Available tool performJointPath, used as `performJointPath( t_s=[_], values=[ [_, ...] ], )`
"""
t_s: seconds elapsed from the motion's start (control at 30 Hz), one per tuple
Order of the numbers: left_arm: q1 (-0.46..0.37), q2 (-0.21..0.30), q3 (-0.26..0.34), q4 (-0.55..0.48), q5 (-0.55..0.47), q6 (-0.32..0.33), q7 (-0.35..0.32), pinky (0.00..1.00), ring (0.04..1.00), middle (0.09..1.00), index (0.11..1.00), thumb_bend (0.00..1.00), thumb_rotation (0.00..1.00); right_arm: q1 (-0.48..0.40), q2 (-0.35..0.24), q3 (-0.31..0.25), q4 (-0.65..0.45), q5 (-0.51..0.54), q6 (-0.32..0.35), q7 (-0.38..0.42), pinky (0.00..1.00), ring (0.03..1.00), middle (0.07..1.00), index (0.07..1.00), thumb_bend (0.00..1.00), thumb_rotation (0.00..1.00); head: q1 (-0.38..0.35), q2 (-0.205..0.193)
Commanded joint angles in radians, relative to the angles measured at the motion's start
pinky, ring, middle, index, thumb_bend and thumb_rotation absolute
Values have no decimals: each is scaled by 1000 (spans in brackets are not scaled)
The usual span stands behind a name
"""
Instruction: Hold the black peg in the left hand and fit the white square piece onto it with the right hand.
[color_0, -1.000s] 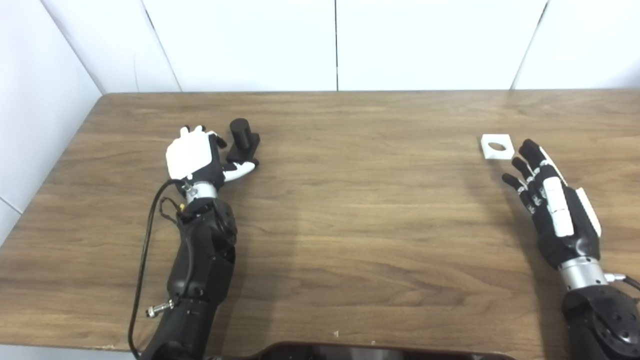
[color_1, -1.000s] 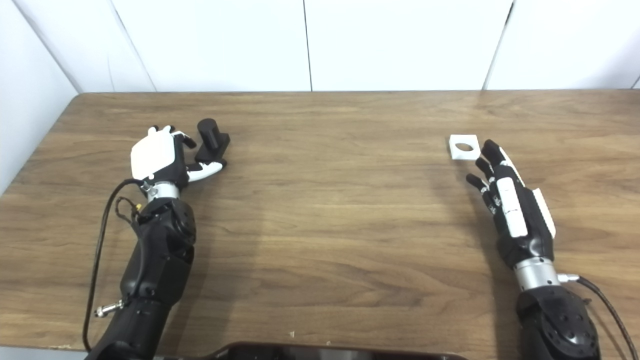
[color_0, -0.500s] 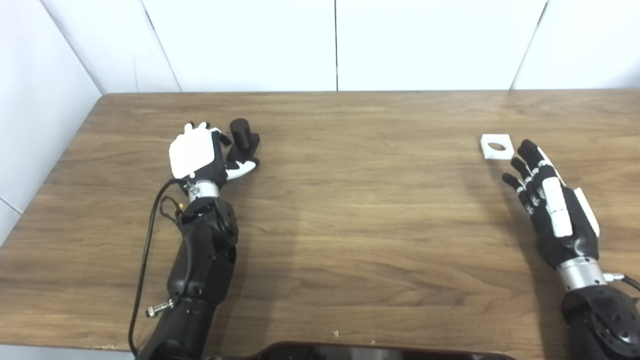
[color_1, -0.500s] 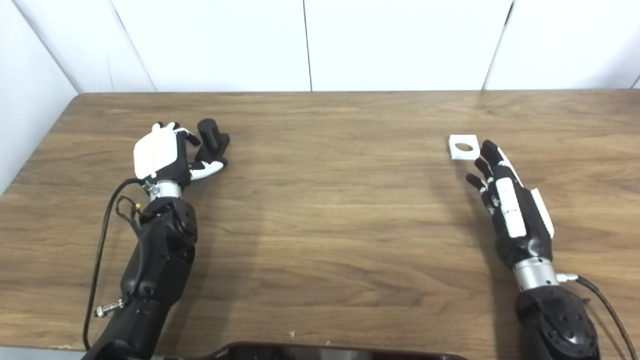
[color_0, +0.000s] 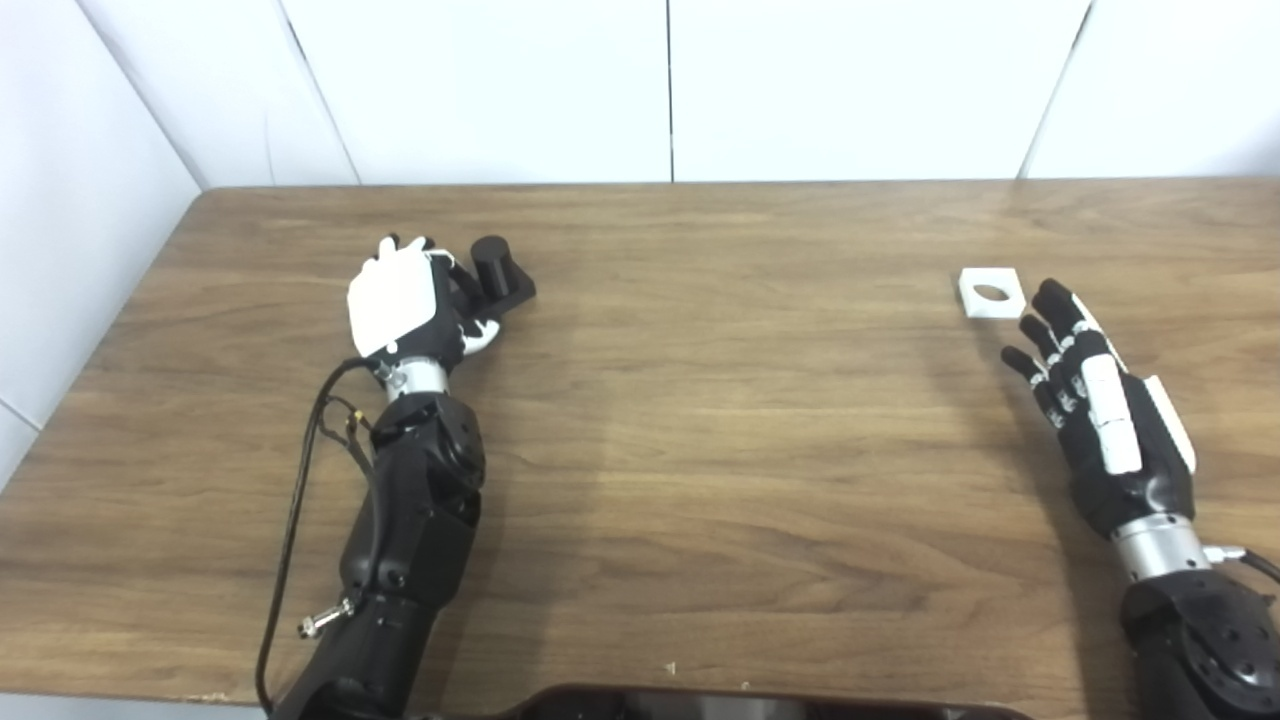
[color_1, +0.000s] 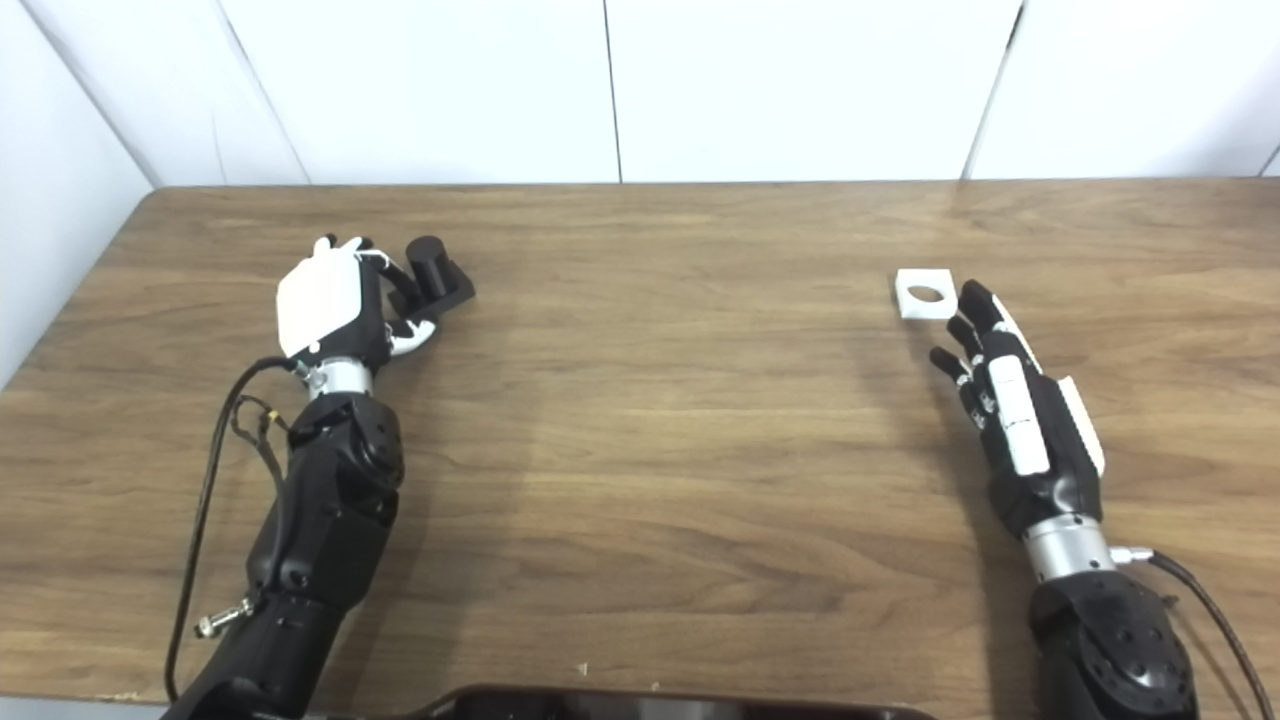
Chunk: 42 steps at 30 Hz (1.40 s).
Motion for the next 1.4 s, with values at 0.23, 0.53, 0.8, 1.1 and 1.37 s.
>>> performJointPath(
  t_s=[0.23,0.53,0.8,1.1,1.37],
  values=[
    [-16,27,-7,-3,-48,10,60,979,1000,881,484,509,67,18,2,1,7,16,-17,10,909,981,981,953,582,877,-1,2],
    [-12,30,-17,8,-90,-1,94,996,1000,885,484,509,66,16,-8,3,18,18,-24,22,917,975,981,957,588,891,-1,1],
    [-13,35,-28,9,-104,6,103,998,1000,889,485,508,66,12,-10,1,21,19,-21,25,914,973,980,953,582,883,0,-2],
    [-10,38,-36,7,-125,3,120,997,1000,891,485,508,64,12,-24,16,30,13,-26,36,921,982,988,962,586,907,1,-6],
    [-8,38,-38,2,-116,11,111,999,1000,896,487,507,67,12,-37,28,34,7,-28,41,915,985,992,971,605,907,2,-6]
  ],
)
